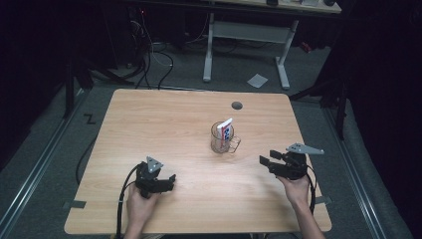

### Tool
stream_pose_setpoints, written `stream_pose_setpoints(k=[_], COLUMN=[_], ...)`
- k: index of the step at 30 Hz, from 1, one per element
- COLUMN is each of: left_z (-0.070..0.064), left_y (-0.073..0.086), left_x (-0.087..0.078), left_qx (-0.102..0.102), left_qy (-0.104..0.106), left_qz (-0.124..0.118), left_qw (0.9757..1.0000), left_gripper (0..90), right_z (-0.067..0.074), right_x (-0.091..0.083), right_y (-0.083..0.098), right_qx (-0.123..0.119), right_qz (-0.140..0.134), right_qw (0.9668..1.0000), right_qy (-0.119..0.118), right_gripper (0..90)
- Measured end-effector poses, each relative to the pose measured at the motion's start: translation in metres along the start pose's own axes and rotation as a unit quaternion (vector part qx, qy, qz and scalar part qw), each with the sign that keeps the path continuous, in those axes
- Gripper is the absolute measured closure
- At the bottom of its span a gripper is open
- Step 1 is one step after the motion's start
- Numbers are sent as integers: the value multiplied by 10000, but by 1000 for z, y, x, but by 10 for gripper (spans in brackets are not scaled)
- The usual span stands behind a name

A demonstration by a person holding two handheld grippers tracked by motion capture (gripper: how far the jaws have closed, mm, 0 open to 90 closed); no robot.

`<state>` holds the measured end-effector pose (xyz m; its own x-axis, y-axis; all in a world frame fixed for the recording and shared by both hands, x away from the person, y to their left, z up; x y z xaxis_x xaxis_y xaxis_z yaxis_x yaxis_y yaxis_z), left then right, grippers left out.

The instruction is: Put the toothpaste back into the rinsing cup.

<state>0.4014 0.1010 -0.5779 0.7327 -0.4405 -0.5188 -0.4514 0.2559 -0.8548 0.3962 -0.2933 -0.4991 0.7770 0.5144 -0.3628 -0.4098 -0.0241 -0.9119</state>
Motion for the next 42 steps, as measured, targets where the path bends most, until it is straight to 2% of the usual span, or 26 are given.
stream_pose_setpoints(k=[16, 21, 29, 39, 42], left_z=[0, 0, 0, 0, 0], left_y=[0, 0, 0, 0, 0], left_x=[0, 0, 0, 0, 0], left_qx=[2, 1, 1, 0, 1], left_qy=[-1, 0, 0, 0, 0], left_qz=[1, 1, 0, 1, 0], left_qw=[10000, 10000, 10000, 10000, 10000], left_gripper=[152, 152, 153, 152, 152], right_z=[7, 7, 11, 8, 7], right_x=[6, 12, 22, 32, 35], right_y=[11, 17, 23, 35, 39], right_qx=[56, 25, 60, 109, 48], right_qz=[69, 134, 192, 355, 399], right_qw=[9999, 9999, 9997, 9993, 9992], right_qy=[-97, -58, -125, 4, 66], right_gripper=[408, 404, 405, 410, 411])
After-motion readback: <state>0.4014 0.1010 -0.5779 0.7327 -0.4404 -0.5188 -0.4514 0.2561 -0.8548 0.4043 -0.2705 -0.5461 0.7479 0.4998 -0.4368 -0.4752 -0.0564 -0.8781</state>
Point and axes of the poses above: each handheld gripper's, and its own axes: x roughly forward along the jaws, y roughly out of its underside, z roughly to its left, the point moved 6 cm from there along x, roughly forward along the jaws, and after that the axes turned 12 degrees about -z, right-handed, at the moved point
